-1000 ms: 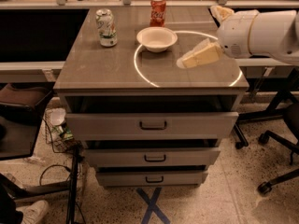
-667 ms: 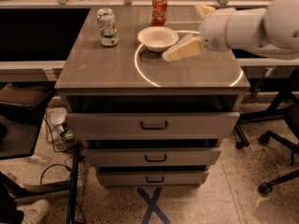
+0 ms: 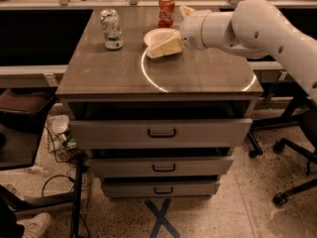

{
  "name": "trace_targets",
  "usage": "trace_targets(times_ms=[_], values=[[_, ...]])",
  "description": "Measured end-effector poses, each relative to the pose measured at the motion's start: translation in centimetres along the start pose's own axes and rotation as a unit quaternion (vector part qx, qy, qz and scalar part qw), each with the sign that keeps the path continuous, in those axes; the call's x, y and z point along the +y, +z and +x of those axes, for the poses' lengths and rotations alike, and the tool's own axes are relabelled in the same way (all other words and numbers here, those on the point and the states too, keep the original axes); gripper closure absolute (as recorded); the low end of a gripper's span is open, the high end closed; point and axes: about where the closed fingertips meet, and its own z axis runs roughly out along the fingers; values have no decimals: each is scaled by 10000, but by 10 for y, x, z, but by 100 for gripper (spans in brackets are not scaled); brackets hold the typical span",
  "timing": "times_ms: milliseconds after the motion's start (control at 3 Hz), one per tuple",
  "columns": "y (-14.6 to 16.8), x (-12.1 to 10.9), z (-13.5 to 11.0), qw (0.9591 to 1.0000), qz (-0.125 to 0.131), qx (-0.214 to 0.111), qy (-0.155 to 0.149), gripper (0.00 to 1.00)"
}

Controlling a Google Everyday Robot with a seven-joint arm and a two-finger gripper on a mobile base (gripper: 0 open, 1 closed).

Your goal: Pick 7up can

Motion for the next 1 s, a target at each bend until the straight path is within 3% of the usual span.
trace_targets(times_ms=[333, 1000], values=[[36, 1, -5, 9993, -134, -304, 167, 0], [97, -3, -18, 9941, -355, -762, 687, 0]])
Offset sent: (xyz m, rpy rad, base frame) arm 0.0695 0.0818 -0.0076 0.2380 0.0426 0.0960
